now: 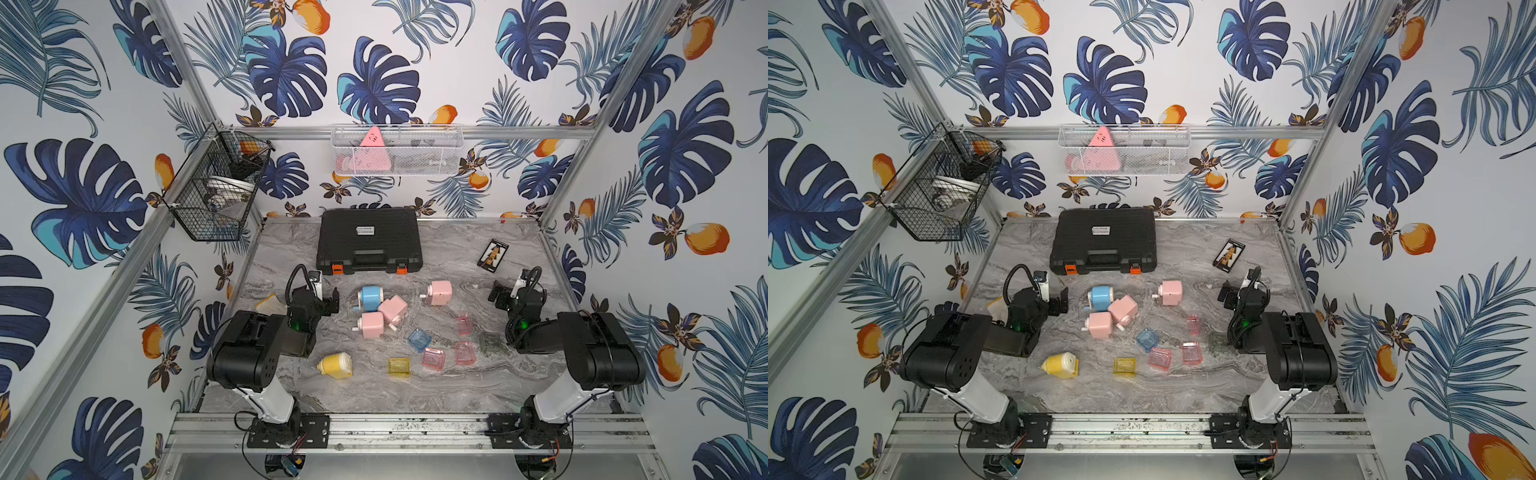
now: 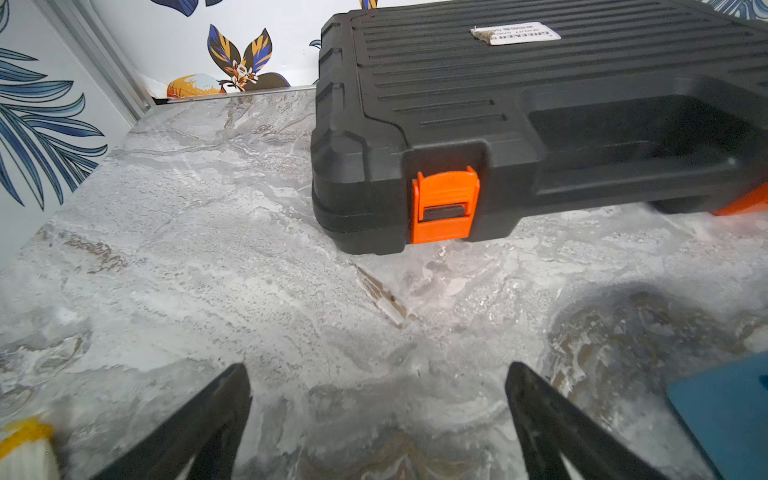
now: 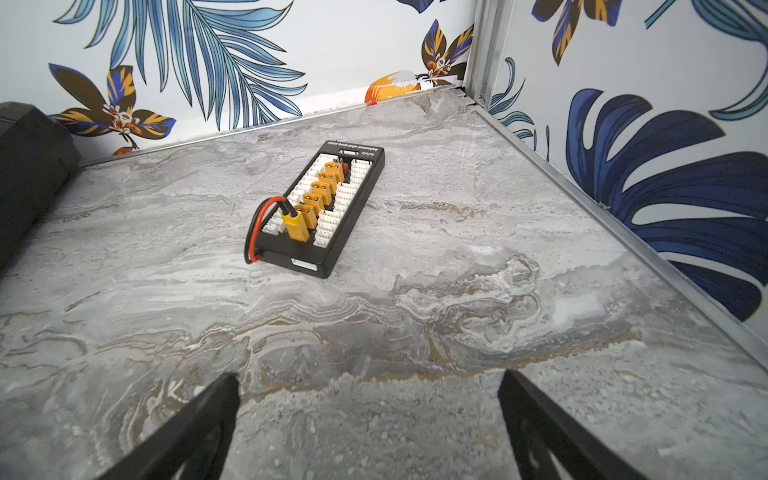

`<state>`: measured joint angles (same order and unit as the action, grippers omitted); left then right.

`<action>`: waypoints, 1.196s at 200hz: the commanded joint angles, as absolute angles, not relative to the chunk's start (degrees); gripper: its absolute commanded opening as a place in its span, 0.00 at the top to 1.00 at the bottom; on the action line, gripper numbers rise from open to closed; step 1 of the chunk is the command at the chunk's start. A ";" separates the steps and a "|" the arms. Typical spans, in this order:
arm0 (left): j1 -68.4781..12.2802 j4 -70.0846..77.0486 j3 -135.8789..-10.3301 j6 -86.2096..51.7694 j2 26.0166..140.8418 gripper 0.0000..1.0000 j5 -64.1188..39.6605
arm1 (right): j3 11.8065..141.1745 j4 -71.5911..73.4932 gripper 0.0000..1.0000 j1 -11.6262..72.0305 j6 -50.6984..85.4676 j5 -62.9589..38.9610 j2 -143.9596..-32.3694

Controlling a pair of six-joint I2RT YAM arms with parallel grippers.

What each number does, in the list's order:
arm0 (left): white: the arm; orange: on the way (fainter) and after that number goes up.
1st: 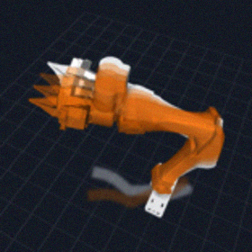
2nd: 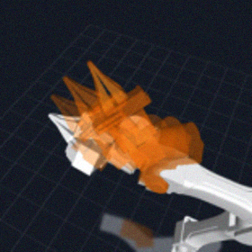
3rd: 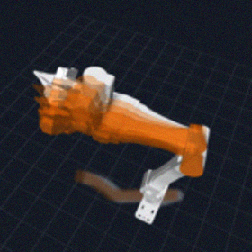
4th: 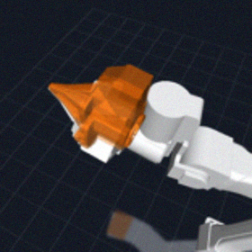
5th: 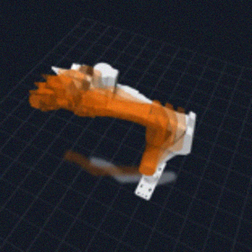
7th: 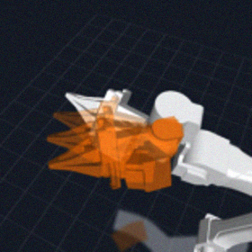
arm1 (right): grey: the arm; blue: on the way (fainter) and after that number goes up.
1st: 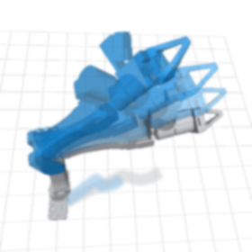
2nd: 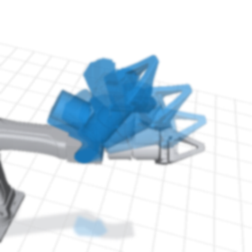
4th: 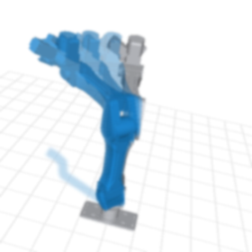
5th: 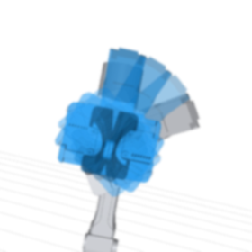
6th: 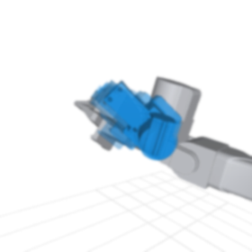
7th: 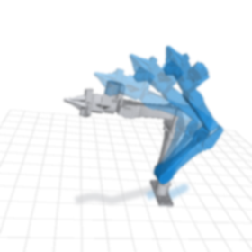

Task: Put the tray back into the pencil sharpener
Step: Move the container to the center of the board.

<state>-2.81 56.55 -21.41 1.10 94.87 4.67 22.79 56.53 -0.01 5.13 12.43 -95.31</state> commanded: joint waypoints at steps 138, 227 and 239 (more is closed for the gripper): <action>-2.46 58.14 -21.28 0.51 94.32 0.01 3.52 | 23.14 54.30 0.00 -0.79 5.73 11.16 -94.06; -2.46 37.89 -25.85 -0.35 79.06 0.01 9.58 | 22.27 42.76 0.00 -0.79 13.21 17.57 -75.57; -2.46 35.71 -26.79 -0.27 77.64 0.01 10.15 | 25.23 36.46 0.00 -1.12 14.67 17.27 -74.49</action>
